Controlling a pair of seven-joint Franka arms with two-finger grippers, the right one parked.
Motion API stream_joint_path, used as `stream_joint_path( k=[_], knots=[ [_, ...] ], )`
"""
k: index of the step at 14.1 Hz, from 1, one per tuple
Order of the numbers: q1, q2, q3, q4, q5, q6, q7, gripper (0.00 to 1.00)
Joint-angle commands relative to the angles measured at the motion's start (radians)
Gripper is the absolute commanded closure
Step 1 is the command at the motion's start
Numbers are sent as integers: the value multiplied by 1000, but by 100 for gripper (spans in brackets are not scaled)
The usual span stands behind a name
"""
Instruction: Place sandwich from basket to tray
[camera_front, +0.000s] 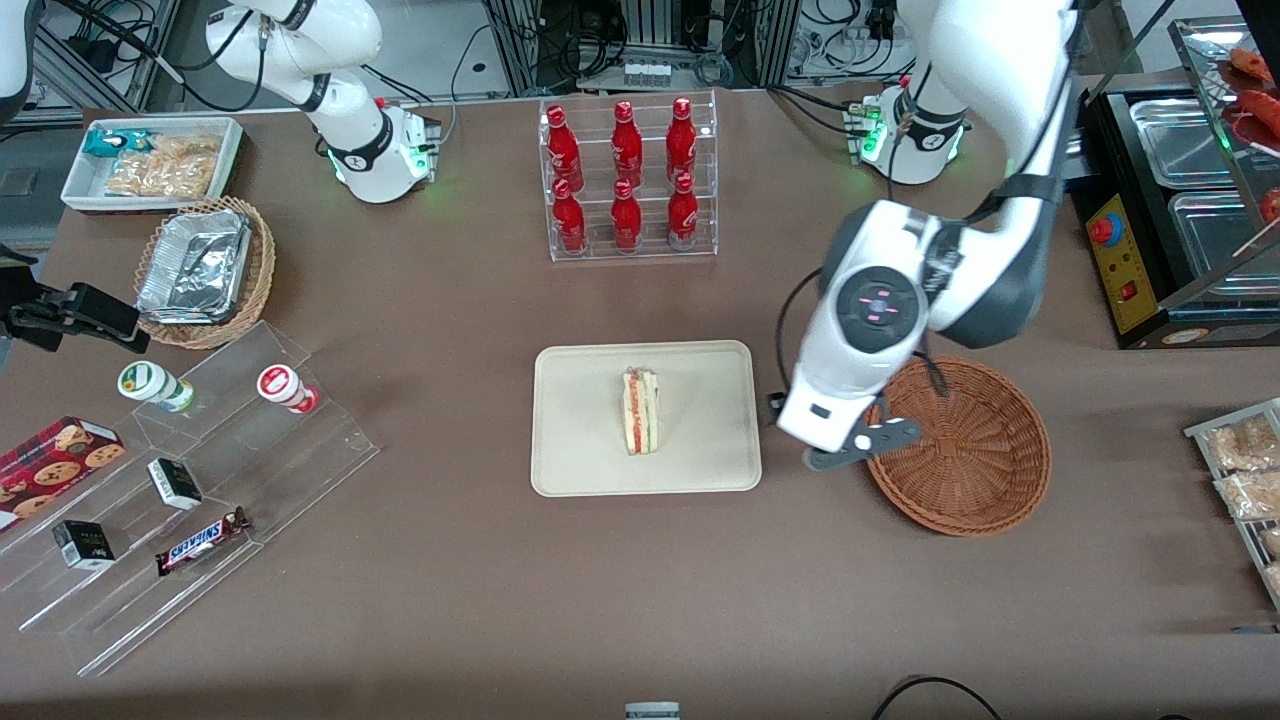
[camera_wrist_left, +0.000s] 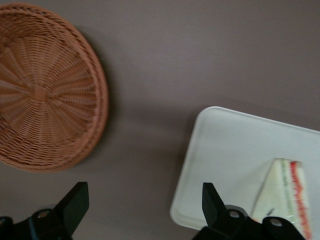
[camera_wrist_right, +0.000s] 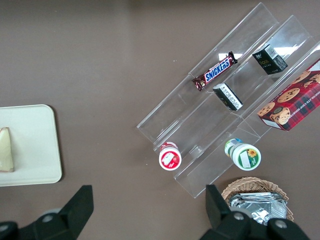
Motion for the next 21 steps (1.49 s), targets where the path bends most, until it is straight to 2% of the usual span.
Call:
stream_joint_path(
  k=[1, 9, 15, 21],
  knots=[
    [89, -117, -12, -115, -11, -43, 150, 0],
    [284, -296, -21, -128, -9, -268, 428, 0],
    [575, -433, -225, -163, -9, -327, 644, 0],
    [634, -514, -230, -183, -11, -313, 738, 0]
  ],
)
